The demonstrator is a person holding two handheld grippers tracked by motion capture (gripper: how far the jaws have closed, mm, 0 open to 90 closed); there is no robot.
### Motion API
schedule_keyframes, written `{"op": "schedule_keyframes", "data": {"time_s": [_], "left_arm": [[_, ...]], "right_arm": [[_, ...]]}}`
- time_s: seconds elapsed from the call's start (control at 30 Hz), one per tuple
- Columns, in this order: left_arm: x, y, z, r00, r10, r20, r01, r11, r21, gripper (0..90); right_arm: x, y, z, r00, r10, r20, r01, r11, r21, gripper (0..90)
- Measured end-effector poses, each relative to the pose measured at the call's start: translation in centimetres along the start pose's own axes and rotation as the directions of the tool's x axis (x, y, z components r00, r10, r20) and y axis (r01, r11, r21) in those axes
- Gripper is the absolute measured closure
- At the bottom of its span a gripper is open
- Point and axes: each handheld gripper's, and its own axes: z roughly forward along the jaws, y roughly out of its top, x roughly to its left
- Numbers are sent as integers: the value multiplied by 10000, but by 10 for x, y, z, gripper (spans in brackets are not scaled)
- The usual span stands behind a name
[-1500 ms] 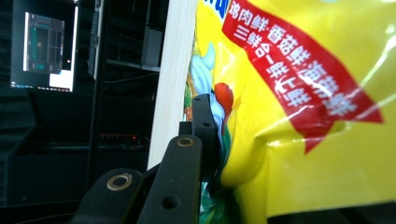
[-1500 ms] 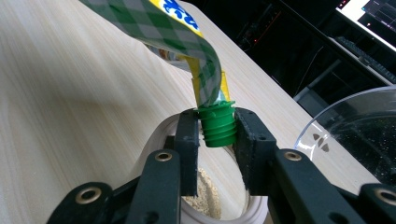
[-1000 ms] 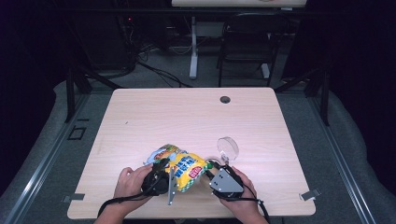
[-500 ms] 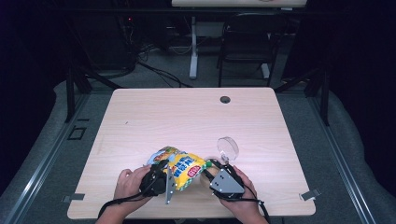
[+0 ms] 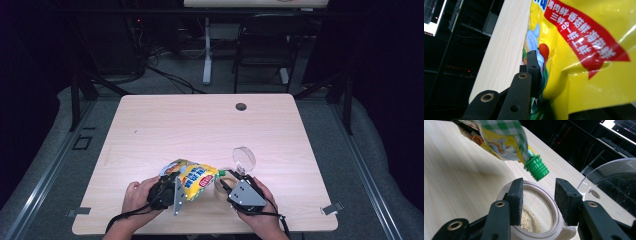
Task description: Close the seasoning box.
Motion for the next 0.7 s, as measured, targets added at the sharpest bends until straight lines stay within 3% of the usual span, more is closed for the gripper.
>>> {"op": "schedule_keyframes", "data": {"time_s": [0.23,0.37,0.7], "left_arm": [[6,-5,1,9993,-331,171,331,9995,14,875],[9,-7,3,9952,-853,489,855,9963,-23,875],[11,-10,5,9920,-1044,710,1047,9945,4,874]], "right_arm": [[1,0,0,10000,57,-79,-57,10000,3,603],[-1,0,1,9999,86,-118,-85,10000,52,610],[-2,0,0,9997,189,-128,-189,9998,70,615]]}}
